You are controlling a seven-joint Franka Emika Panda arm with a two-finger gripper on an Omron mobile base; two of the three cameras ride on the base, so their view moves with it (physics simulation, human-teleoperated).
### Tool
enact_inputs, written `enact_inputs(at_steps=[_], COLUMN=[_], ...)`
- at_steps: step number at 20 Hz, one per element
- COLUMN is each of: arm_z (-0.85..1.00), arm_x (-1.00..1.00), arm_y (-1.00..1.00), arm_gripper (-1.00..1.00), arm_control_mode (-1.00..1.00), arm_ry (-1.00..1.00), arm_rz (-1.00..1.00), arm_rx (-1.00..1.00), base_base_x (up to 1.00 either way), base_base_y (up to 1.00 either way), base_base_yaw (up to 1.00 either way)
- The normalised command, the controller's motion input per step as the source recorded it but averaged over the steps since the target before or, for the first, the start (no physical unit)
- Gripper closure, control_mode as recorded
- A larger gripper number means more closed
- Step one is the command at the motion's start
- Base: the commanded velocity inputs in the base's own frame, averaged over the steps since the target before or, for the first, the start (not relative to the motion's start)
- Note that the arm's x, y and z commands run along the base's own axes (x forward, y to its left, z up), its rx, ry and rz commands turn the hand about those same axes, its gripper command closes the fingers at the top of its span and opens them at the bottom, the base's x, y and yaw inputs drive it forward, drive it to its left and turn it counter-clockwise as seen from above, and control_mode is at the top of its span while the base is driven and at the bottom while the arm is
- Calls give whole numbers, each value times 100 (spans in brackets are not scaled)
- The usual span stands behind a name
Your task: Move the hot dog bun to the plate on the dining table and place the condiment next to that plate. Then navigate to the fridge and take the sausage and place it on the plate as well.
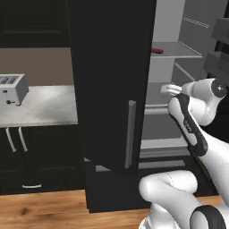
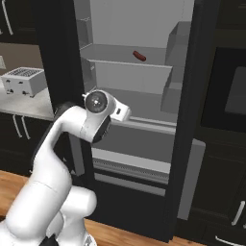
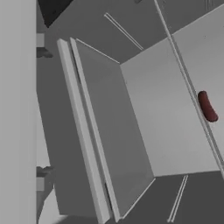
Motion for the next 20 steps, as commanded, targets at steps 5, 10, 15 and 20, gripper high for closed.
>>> enact_inputs(at_steps=[5, 10, 15, 20], arm_z=[-24, -9, -10, -4], arm_x=[100, 99, 46, 3], arm_y=[2, 12, 22, 37], arm_gripper=[-100, -100, -100, -100], arm_control_mode=[-100, -100, -100, -100], arm_ry=[6, 9, 6, 1], arm_rz=[1, 9, 20, 26], arm_rx=[5, 2, 2, 4], base_base_x=[0, 0, 0, 0], base_base_y=[0, 0, 0, 0], base_base_yaw=[0, 0, 0, 0])
